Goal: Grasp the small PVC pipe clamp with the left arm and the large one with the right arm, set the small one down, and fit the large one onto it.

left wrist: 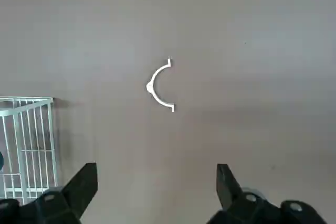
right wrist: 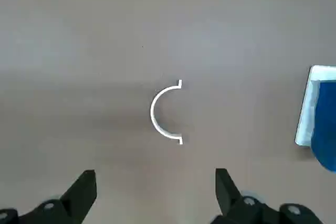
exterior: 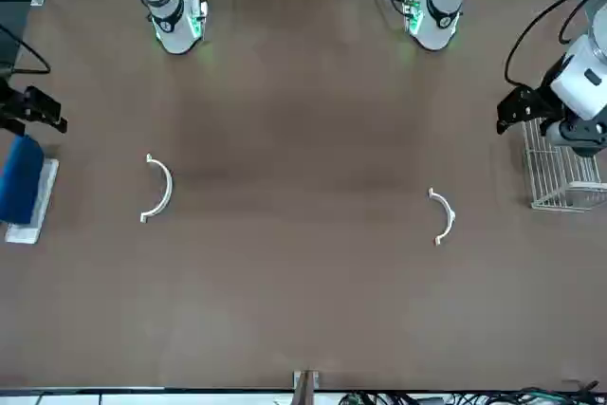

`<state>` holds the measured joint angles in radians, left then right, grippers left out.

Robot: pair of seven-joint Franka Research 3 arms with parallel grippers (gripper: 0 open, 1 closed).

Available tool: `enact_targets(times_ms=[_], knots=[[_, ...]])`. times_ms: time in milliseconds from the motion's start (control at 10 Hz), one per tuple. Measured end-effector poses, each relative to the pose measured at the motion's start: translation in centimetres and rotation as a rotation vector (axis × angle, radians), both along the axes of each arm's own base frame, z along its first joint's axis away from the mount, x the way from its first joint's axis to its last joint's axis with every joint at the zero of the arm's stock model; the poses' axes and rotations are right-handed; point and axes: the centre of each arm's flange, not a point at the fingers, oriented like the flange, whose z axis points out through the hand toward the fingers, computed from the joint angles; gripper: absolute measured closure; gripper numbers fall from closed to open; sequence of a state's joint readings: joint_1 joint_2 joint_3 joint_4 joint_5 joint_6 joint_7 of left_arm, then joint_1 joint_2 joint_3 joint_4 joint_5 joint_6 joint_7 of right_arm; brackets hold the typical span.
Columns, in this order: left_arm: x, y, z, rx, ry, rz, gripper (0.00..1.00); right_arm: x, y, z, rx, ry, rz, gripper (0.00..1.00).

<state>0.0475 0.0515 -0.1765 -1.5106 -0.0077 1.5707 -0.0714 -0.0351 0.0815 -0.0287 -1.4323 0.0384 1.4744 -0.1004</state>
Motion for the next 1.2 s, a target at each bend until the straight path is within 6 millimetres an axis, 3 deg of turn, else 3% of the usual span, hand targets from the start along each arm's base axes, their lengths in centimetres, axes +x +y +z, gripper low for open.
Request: enact_targets(times_ms=[300, 600, 900, 1200], knots=[[0.3, 0.4, -0.6, -0.001, 0.013, 0.007, 0.00, 0.0, 0.0, -0.3, 0.000, 0.006, -0.001, 0.00], [3.8, 0.5, -5.3, -0.020, 0.011, 0.017, 0.00, 0.4, 0.0, -2.6, 0.001, 0.023, -0.004, 0.00], [7.4, 1.0, -13.9, -0.026, 0.012, 0.035, 0.02, 1.2, -0.1, -8.2, 0.002, 0.037, -0.010, 0.00], [6.6, 0.5, -25.8, 0.010, -0.045, 0.031, 0.07, 1.2, 0.4, -16.9, -0.002, 0.021, -0.010, 0.00]])
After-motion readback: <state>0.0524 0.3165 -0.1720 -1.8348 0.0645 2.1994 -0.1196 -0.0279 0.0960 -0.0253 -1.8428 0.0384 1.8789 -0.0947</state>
